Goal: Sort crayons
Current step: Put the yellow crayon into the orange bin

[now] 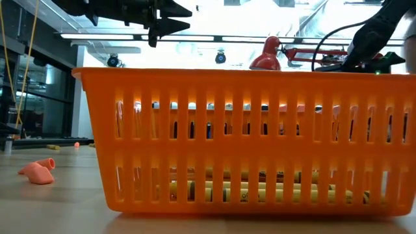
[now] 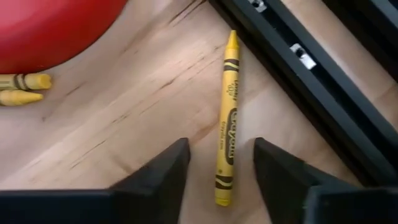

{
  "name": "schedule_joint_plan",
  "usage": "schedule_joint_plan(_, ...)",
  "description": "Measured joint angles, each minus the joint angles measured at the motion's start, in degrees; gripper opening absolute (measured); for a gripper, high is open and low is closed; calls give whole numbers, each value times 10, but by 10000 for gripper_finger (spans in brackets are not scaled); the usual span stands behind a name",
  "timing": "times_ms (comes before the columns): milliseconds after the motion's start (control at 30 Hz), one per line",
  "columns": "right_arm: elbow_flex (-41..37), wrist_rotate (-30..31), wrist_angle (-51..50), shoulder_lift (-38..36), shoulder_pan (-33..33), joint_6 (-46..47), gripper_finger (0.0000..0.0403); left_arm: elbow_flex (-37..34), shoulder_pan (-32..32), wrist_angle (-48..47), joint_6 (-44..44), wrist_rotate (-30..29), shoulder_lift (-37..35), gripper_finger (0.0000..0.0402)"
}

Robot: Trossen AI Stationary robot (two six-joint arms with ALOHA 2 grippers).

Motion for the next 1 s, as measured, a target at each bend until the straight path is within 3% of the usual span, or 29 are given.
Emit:
schedule_joint_plan(167, 0, 7, 23, 1, 0, -45, 42, 0, 0, 0, 0, 0, 0, 159)
schedule_joint_plan(233, 0, 10, 26, 1, 0, -70, 16, 0, 0, 0, -1, 0, 0, 159)
schedule_joint_plan(433, 10, 6, 11, -6, 24, -107, 9, 0, 0, -1, -32, 0, -8, 159)
schedule_joint_plan(600, 26, -30, -6, -60, 78, -139, 4, 1, 0, -4, -16, 0, -34, 159)
schedule_joint_plan(767, 57, 26, -1, -137, 161, -208, 2, 1, 0, -7, 31, -15, -72, 159)
schedule_joint_plan(867, 68, 42, 90, -172, 206, -324, 2, 1, 0, -22, 49, -47, -89, 159)
schedule_joint_plan(1000, 66, -6, 345, -184, 239, -542, 2, 0, 0, -50, 55, -74, -96, 158)
